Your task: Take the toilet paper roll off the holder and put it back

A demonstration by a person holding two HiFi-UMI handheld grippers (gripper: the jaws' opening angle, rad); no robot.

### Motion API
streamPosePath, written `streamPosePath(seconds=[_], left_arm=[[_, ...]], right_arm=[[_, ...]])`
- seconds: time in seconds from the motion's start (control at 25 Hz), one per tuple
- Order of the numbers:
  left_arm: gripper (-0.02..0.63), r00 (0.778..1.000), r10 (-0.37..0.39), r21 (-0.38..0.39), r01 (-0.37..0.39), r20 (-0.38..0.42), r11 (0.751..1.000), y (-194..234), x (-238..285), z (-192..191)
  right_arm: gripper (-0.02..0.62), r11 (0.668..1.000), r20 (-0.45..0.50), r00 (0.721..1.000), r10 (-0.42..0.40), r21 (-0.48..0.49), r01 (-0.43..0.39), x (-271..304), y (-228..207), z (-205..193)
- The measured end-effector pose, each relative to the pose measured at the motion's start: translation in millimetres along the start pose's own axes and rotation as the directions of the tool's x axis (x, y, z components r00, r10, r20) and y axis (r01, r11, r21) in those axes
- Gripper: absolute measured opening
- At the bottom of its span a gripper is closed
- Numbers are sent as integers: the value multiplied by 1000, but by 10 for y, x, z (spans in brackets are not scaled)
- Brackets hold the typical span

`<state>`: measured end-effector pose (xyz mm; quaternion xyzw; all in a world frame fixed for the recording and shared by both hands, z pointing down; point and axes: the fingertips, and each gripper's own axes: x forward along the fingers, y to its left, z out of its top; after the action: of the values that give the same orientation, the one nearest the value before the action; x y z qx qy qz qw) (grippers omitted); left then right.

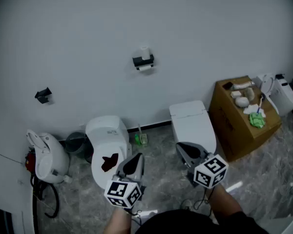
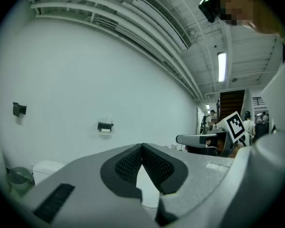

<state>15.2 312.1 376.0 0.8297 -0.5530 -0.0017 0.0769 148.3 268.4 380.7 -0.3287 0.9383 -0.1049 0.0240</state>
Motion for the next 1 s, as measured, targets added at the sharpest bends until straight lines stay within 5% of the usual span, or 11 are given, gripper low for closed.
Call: streamPosePath(seconds=[0.8,1.0], left_arm=[[5,998,56,9,-56,9,998,-831,755,-102],[67,997,74,11,-74,-12,997,-978,924,-152]], right_arm=[[20,997,37,996,80,20,-81,-563,-902,134],[61,991,38,992,123,43,-125,-604,-1066,111]])
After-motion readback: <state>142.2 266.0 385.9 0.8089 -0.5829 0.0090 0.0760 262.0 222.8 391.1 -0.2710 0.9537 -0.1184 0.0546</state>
